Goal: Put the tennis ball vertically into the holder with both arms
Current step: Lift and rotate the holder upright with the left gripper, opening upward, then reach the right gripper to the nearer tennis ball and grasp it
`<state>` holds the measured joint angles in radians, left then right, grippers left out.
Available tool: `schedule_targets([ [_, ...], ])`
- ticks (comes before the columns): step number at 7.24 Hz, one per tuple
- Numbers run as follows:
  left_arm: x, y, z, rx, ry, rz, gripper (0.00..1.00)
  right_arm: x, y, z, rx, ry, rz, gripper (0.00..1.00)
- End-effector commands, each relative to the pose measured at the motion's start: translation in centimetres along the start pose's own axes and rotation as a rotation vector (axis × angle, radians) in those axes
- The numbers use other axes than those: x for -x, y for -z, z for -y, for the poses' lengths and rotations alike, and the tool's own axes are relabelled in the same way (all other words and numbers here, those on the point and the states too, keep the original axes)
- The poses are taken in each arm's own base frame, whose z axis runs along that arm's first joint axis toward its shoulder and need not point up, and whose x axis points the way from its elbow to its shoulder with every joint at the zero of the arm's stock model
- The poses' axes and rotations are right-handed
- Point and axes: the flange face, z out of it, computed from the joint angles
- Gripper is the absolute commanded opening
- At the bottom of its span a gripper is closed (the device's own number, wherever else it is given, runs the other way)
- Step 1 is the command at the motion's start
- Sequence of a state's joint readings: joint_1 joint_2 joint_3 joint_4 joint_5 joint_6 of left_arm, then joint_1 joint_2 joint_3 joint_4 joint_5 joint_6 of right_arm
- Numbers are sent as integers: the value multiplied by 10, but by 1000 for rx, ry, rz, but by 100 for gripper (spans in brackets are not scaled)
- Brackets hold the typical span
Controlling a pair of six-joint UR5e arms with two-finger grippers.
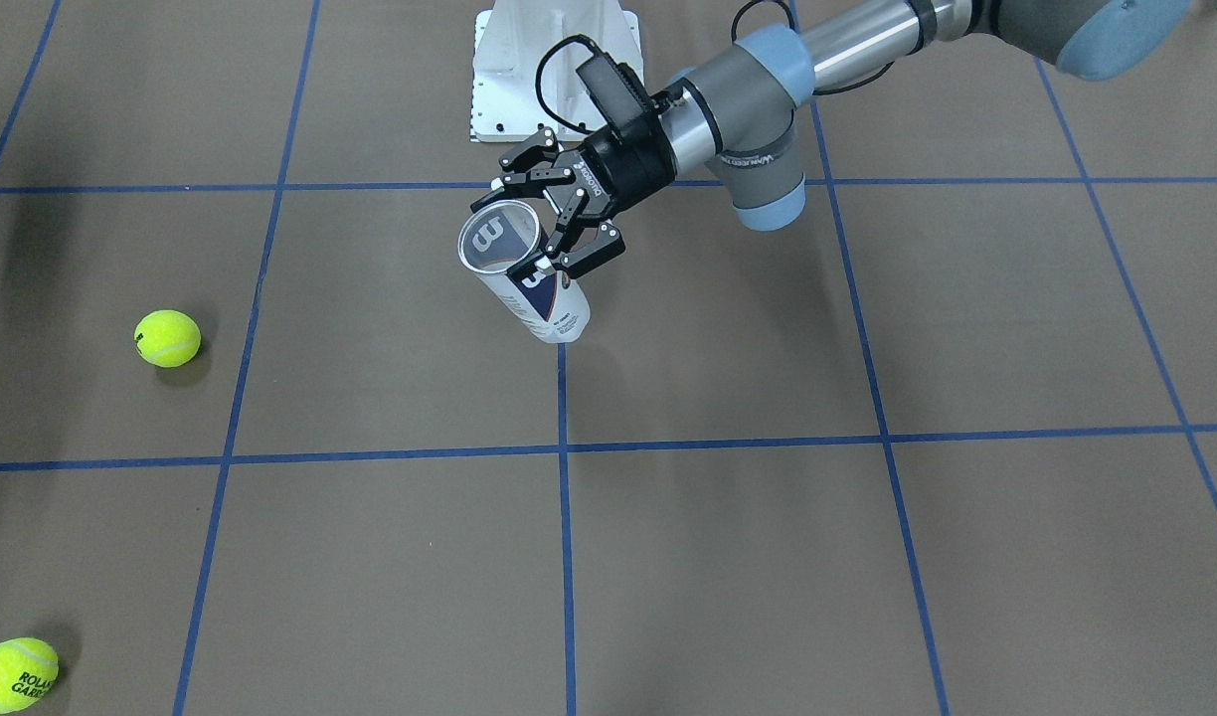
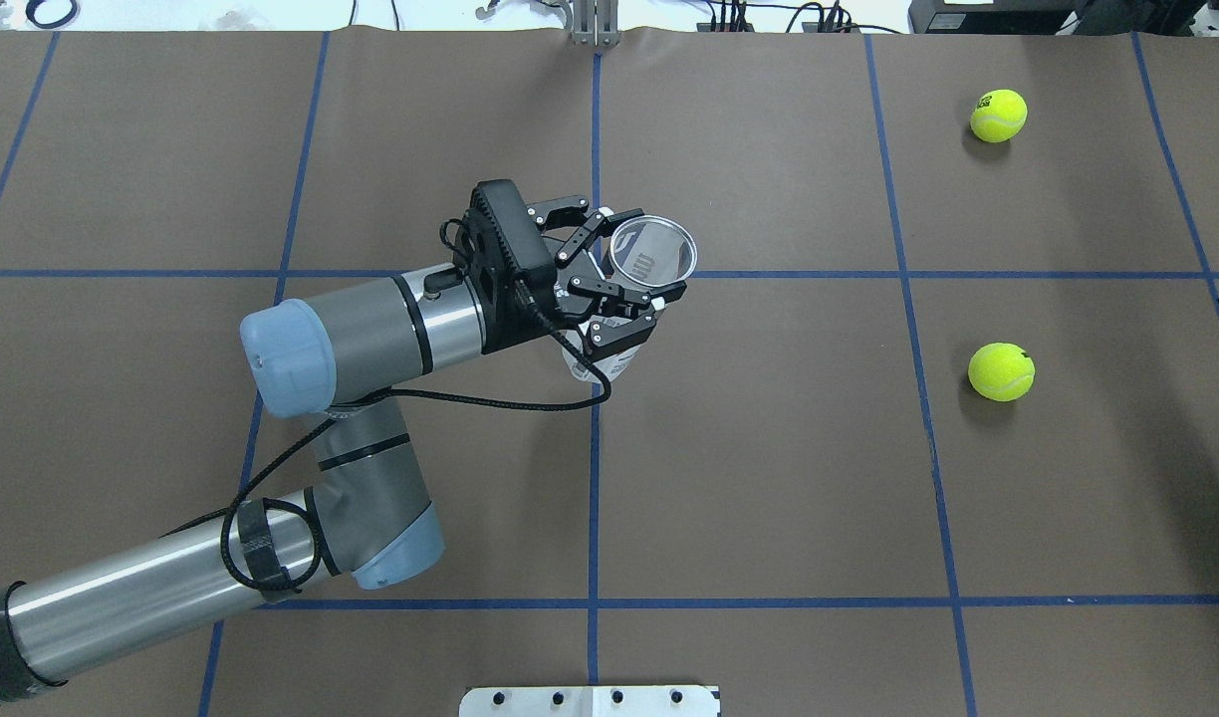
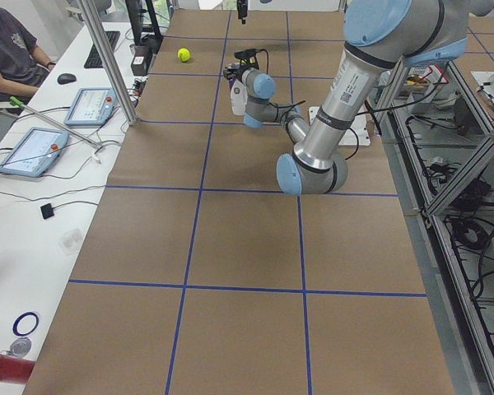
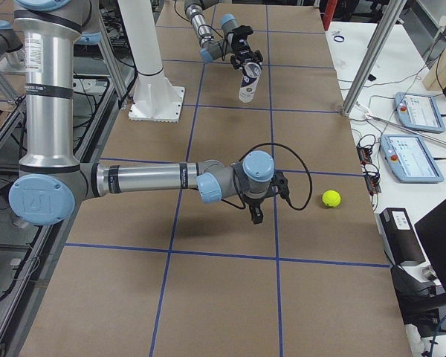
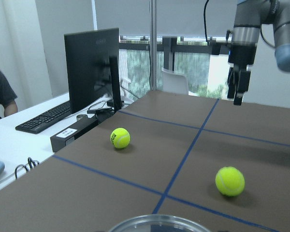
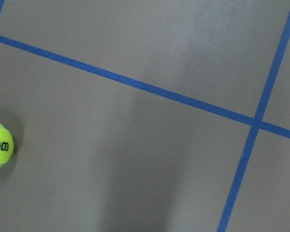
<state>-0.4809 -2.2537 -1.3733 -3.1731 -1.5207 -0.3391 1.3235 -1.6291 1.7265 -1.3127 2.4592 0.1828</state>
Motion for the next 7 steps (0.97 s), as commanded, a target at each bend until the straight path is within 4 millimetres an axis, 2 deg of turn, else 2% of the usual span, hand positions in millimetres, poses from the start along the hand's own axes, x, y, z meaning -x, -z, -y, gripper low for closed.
schedule_targets([
  [1, 7, 9, -26, -78, 10, 15, 80, 81, -12, 14, 11, -98, 10, 99],
  [3, -4, 14, -33, -120, 26, -4, 81, 111, -31, 27, 26, -117, -2, 99],
  [5, -25, 14, -44, -126, 47, -12, 81, 139, -59, 25, 61, -116, -20, 99],
  [6, -26, 14, -44, -124, 48, -13, 81, 165, -85, 23, 75, -102, -60, 99],
  [7, -26, 14, -44, -125, 48, -14, 81, 178, -103, 25, 57, -89, -121, 99],
])
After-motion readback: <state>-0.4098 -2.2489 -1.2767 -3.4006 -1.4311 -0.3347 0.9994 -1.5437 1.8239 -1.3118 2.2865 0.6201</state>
